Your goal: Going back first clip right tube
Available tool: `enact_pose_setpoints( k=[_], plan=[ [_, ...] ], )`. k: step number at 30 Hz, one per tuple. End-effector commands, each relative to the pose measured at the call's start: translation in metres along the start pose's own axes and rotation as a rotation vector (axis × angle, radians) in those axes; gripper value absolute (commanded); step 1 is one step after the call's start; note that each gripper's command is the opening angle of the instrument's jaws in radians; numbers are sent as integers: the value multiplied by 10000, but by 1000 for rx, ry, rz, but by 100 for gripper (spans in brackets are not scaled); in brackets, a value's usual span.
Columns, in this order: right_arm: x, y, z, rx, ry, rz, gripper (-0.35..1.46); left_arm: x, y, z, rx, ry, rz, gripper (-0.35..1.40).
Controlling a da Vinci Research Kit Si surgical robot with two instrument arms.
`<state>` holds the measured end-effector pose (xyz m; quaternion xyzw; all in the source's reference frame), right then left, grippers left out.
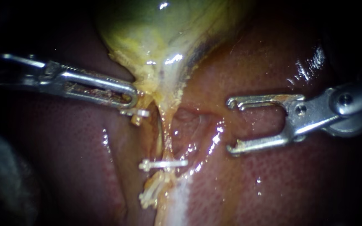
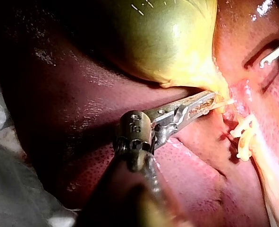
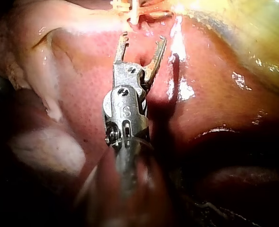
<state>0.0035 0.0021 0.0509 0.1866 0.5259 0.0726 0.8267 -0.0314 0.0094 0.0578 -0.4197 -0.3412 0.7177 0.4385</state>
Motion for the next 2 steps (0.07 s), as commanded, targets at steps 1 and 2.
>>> enact_pose_setpoints(
  k=[1,2],
  plan=[
    [0,0,0,0,0,0,50,0,0,0,-1,0,0,-35],
    [0,0,0,0,0,0,50,0,0,0,-1,0,0,-35]
  ],
)
